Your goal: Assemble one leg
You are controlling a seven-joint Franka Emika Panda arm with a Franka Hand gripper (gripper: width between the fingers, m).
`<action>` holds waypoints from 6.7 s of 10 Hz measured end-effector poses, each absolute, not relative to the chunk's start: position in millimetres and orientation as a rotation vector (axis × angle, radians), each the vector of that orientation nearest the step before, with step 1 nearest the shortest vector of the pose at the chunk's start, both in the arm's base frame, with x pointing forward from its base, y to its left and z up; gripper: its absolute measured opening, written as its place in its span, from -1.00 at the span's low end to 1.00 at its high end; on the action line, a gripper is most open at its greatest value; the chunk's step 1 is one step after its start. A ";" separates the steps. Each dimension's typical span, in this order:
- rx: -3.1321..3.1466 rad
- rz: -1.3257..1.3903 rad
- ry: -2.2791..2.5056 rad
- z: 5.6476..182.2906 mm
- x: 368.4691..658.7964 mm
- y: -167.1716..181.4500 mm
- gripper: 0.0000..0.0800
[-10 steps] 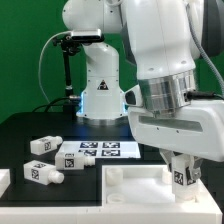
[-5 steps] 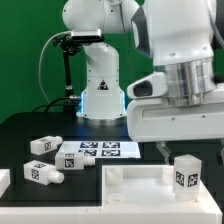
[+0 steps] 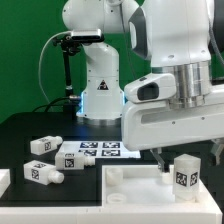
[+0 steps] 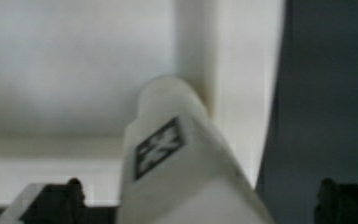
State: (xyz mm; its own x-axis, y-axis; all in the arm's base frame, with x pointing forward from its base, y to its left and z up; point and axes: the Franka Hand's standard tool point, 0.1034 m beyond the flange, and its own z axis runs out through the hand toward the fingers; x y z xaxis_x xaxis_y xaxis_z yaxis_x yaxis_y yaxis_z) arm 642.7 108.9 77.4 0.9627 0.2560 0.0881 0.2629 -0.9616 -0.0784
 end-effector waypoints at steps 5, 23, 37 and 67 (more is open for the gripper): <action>-2.970 -0.110 -0.705 69.0 637.6 113.1 0.57; -2.913 0.044 0.609 69.6 634.1 111.4 0.54; -3.035 -0.001 -0.479 80.3 644.5 110.2 -0.29; -3.042 -0.023 0.302 76.2 650.1 107.1 -0.29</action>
Offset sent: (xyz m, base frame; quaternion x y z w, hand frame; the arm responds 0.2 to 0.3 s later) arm -0.0101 0.0158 0.0099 0.0275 0.0098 -0.1115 0.9933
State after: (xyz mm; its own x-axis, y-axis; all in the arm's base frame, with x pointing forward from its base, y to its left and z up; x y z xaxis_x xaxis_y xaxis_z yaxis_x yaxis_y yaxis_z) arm 650.1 107.1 76.2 0.9804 -0.1968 0.0065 -0.1956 -0.9770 -0.0851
